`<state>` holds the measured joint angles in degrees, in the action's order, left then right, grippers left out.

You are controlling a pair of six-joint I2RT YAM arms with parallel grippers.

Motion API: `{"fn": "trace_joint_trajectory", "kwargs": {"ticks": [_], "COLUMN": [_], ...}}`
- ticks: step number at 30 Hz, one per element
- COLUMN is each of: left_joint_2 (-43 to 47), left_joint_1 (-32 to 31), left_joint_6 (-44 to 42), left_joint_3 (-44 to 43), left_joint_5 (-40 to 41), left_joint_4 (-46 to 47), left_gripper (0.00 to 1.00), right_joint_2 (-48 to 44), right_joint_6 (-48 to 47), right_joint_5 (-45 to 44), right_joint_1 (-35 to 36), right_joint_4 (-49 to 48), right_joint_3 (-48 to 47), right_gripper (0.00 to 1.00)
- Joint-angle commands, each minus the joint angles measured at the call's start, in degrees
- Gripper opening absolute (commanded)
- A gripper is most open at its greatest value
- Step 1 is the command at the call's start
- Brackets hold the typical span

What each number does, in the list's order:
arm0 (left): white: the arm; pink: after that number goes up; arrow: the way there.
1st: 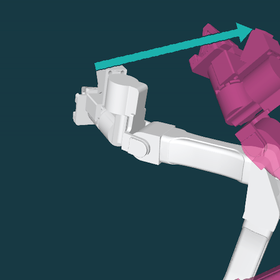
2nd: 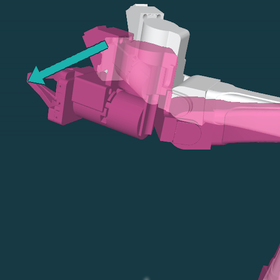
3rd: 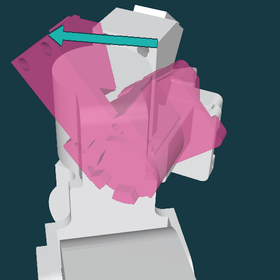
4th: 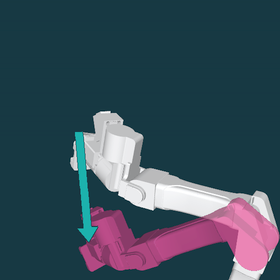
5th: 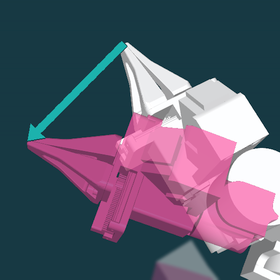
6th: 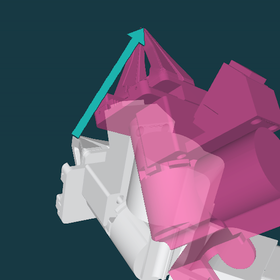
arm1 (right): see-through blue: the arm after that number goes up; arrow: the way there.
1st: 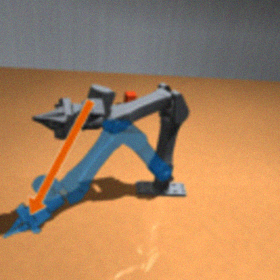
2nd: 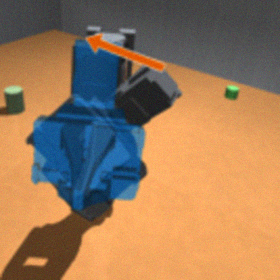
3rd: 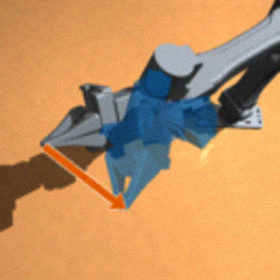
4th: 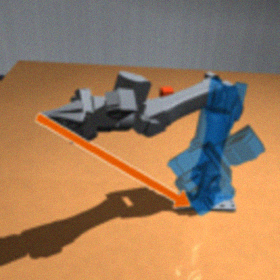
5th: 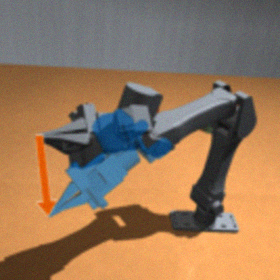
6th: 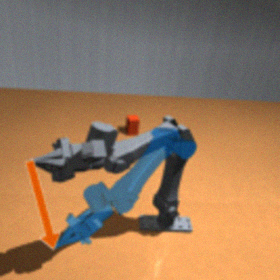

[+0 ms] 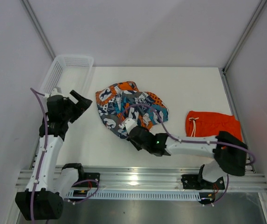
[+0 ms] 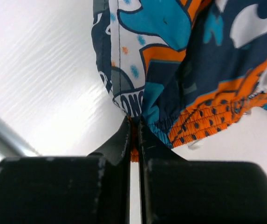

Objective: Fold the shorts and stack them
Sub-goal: Flatten the shorts out

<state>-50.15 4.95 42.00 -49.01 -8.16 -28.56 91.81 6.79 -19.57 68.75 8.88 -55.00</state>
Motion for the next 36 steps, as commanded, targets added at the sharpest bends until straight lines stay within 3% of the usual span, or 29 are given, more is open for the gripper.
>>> {"fn": "trace_joint_trajectory", "kwargs": {"ticks": [1, 2, 5, 10, 17, 22, 28, 36], "left_joint_2": [-2.39, -3.28, -8.27, -15.58, -18.22, -23.75, -25.26, -25.69], "left_joint_1": [-4.33, -8.08, -11.36, -11.54, -11.54, -11.54, -11.54, -11.54], "left_joint_6": [1.94, 2.38, 4.23, 5.99, 6.69, 7.66, 11.26, 12.05], "left_joint_3": [3.12, 3.57, 6.47, 8.06, 9.72, 10.95, 15.79, 18.69], "left_joint_5": [0.25, 1.04, 2.19, 3.06, 7.9, 9.92, 9.57, 10.01], "left_joint_4": [5.7, 6.57, 12.1, 17.04, 20.73, 23.8, 31.54, 34.53], "left_gripper": [0.99, 0.99, 0.99, 0.97, 0.96, 0.88, 0.68, 0.66], "right_joint_2": [-11.26, -13.04, -18.22, -23.6, -32.39, -34.59, -34.15, -34.42], "right_joint_6": [3.14, 3.84, 7.09, 12.79, 24.76, 26.87, 30.13, 30.92], "right_joint_5": [3.22, 3.23, 2.79, -1.42, -7.85, -8.28, -9.43, -9.87], "right_joint_1": [1.56, 2.34, 2.79, 2.7, 2.44, 2.79, 2.88, 2.97], "right_joint_4": [0.69, 1.48, 4.64, 11.06, 16.25, 16.77, 17.83, 17.57], "right_joint_3": [6.47, 8.05, 12.81, 16.32, 21.68, 22.84, 23.54, 24.33], "right_gripper": [0.0, 0.0, 0.0, 0.0, 0.0, 0.0, 0.0, 0.0]}}
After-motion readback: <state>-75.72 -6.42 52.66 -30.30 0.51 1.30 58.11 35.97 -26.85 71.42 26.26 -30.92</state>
